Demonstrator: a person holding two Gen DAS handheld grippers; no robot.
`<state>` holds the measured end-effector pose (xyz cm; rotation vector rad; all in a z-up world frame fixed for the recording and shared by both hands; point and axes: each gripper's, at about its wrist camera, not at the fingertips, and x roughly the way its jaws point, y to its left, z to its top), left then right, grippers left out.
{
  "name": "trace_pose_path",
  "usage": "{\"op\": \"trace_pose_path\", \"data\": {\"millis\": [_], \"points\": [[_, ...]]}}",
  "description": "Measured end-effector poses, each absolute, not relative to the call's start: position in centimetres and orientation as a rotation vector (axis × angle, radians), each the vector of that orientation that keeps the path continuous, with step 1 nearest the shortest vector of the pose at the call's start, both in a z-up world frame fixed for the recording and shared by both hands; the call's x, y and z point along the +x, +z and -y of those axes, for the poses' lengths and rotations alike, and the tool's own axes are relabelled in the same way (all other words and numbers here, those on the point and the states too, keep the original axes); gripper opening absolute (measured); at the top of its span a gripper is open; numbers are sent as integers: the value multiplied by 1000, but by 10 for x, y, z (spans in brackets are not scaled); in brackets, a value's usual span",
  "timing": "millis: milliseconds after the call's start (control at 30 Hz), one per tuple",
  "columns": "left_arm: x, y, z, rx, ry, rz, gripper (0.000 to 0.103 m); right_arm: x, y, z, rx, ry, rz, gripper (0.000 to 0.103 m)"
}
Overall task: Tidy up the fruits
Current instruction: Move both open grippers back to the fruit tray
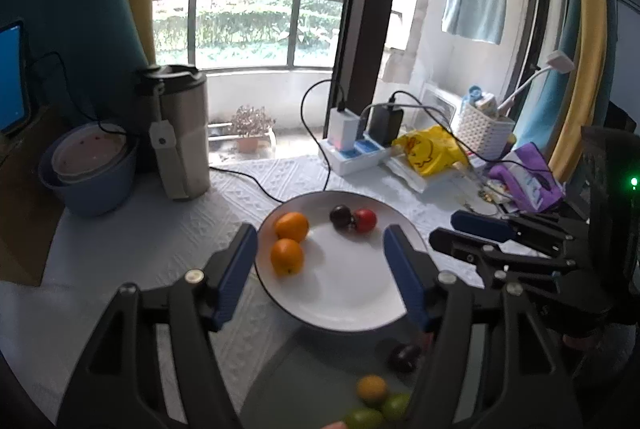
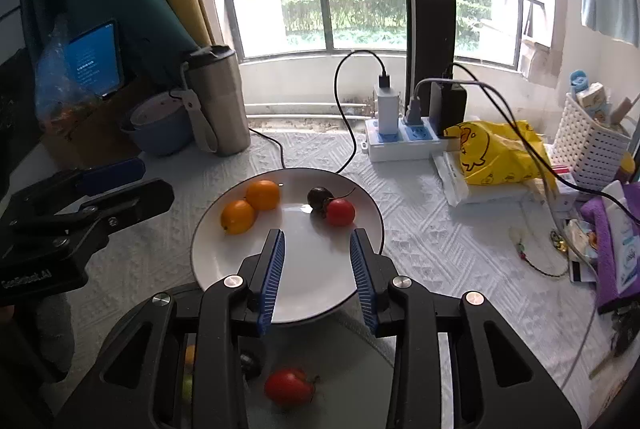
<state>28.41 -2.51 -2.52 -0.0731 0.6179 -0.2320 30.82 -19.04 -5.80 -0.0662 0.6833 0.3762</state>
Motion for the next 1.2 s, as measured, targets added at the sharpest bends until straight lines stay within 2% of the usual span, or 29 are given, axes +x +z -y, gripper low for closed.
{"op": "trace_pose_path", "data": {"millis": [667,1200], "points": [[194,-34,25,-114,-222,-621,67,228,-56,196,-54,393,-669,36],[168,-93,23,-102,-204,-758,67,200,-99,172,-58,454,-763,36]]}}
